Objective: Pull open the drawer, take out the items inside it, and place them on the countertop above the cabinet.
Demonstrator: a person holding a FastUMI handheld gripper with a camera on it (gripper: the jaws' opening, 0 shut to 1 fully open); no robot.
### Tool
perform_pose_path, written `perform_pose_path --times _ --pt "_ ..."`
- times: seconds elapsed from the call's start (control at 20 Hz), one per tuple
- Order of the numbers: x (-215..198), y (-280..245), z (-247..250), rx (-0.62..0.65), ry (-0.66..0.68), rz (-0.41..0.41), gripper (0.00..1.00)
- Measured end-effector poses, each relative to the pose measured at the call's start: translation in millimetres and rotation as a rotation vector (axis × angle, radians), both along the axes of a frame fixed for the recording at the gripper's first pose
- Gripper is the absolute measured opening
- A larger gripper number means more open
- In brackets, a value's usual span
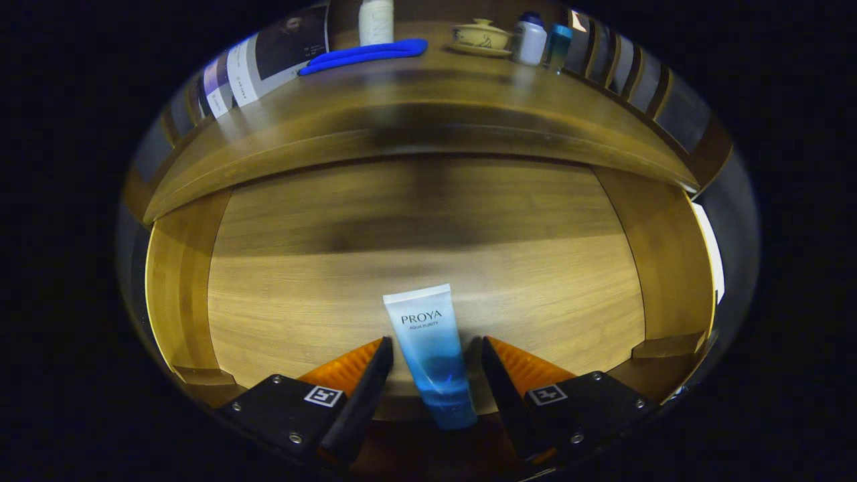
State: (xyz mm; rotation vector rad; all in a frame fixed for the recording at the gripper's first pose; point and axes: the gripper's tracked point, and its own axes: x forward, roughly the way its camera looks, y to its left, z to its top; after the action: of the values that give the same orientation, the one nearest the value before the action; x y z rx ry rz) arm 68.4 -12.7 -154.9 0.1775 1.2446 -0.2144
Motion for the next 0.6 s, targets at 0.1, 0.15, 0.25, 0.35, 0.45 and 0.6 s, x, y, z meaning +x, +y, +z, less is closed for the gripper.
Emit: perform_pose_path --times 0.1,0.15,0.25,0.35,0.45,0.6 --pt "-1.1 0.8 -1.6 0.021 0.008 -0.016 0.83" --pt "-1.8 1.2 -1.7 0.02 0.013 -0.012 0.81" --pt "-1.3 2.4 -2.1 0.017 0.006 -0.005 0.8" --pt "-1.1 2.7 -3.4 0.01 -0.008 -0.012 0.7" --pt "-3.1 1.2 -2.4 0.0 -0.017 -0.029 0.58" --pt "-6.6 -0.7 0.4 -0.019 -0.045 -0.045 0.5"
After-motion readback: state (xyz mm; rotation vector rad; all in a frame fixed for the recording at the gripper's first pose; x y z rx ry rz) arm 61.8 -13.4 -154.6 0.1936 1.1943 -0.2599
